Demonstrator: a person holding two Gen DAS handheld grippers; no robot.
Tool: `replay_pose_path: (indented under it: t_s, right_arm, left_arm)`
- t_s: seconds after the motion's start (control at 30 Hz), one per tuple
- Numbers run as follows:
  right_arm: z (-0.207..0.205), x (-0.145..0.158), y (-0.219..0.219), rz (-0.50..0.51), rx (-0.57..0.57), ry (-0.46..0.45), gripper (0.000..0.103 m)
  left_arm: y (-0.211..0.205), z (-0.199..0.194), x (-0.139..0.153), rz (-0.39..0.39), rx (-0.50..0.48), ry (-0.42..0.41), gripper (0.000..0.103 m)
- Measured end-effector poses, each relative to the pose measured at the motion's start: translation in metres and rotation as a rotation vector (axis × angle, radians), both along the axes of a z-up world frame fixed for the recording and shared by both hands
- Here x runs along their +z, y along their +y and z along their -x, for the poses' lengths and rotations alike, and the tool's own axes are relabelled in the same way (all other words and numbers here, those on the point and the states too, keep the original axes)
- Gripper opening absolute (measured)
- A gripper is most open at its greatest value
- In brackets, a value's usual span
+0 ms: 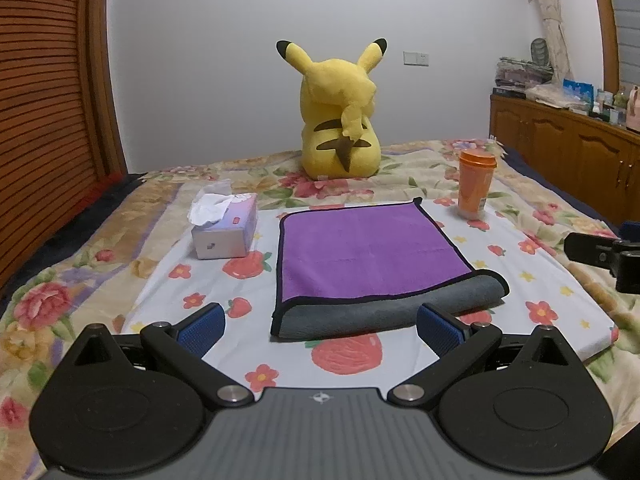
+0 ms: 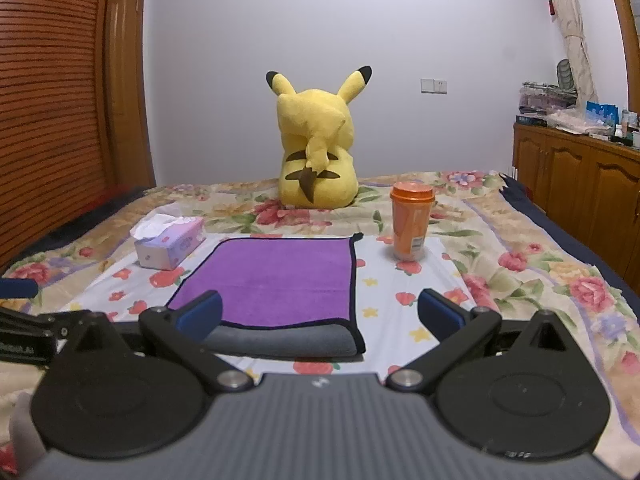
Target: Fold towel
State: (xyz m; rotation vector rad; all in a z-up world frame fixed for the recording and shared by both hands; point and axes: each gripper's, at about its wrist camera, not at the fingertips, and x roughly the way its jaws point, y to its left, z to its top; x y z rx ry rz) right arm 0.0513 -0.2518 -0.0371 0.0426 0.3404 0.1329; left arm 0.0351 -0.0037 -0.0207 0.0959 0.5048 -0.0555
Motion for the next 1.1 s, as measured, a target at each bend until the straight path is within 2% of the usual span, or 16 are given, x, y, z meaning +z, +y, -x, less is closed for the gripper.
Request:
replay_pose_path:
  t_s: [0.27,0.53,1.1]
  right_arm:
    - [-0.017,-0.004,0.001,-0.001,0.011,0.024,0.103]
    - [-0.042,-0.012,-0.004,-0.026,0.014,0.091,0.103]
    - [-0.083,-0.027,0.003,0.061,0.084,0.154,0.103]
  left_arm:
    - [0.000,-0.016,-0.003,-0.008,-0.005,0.010,0.103]
    - [0.004,-0.033,-0.007,-0.007,-0.008,0.026,0.103]
    - [0.013,-0.073,-0.021,0.009,-0.008,0.073,0.103]
